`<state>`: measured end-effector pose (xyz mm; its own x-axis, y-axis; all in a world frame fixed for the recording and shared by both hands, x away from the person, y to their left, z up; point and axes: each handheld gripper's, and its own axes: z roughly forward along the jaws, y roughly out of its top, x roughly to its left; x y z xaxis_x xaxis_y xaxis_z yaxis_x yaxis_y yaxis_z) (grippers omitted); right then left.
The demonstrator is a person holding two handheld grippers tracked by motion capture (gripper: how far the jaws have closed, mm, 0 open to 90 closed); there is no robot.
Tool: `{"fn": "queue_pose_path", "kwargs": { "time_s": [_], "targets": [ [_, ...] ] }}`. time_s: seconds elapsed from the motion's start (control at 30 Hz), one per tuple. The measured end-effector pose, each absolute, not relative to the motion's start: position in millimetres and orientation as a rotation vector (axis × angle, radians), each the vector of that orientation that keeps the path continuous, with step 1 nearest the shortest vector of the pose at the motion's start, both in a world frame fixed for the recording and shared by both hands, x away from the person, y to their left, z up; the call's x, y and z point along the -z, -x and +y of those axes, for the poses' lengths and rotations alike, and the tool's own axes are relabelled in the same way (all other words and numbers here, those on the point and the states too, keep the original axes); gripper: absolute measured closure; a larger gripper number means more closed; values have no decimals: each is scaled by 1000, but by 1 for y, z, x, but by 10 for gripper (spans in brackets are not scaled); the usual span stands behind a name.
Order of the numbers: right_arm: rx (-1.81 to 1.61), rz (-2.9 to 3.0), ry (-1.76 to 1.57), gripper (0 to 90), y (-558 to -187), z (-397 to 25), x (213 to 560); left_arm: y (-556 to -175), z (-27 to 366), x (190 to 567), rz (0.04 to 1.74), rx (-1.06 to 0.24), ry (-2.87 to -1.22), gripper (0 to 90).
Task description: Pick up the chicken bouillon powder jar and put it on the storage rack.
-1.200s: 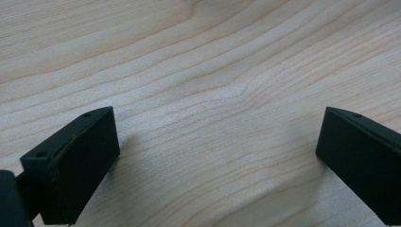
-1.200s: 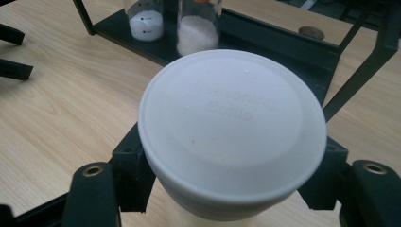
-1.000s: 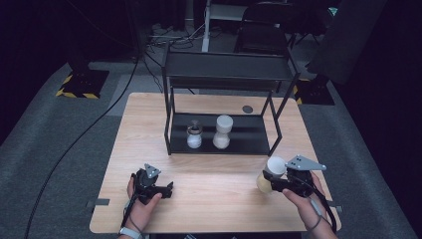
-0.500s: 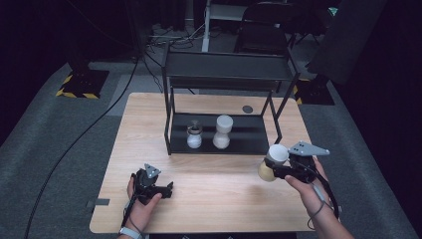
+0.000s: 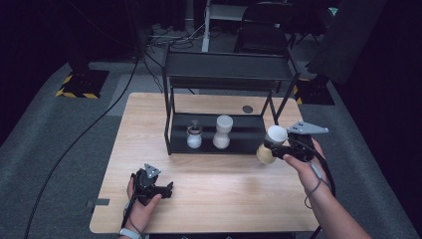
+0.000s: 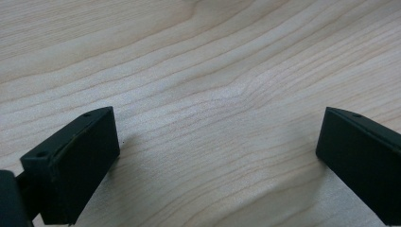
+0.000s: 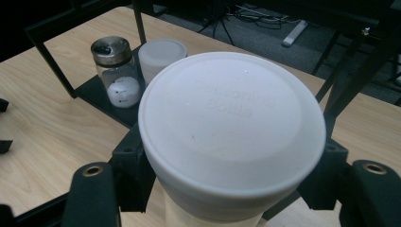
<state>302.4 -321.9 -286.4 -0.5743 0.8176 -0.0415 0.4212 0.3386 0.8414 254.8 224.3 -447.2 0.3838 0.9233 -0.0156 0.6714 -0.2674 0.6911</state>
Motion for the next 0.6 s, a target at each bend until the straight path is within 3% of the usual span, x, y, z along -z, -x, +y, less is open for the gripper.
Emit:
{"fn": "queue_pose_path", "kwargs": {
  "time_s": [0.6],
  "targets": [
    [-1138,2138,-1098,341,-350,-306,295,-255,224,447,1365,-529,-2030,3]
  ]
}}
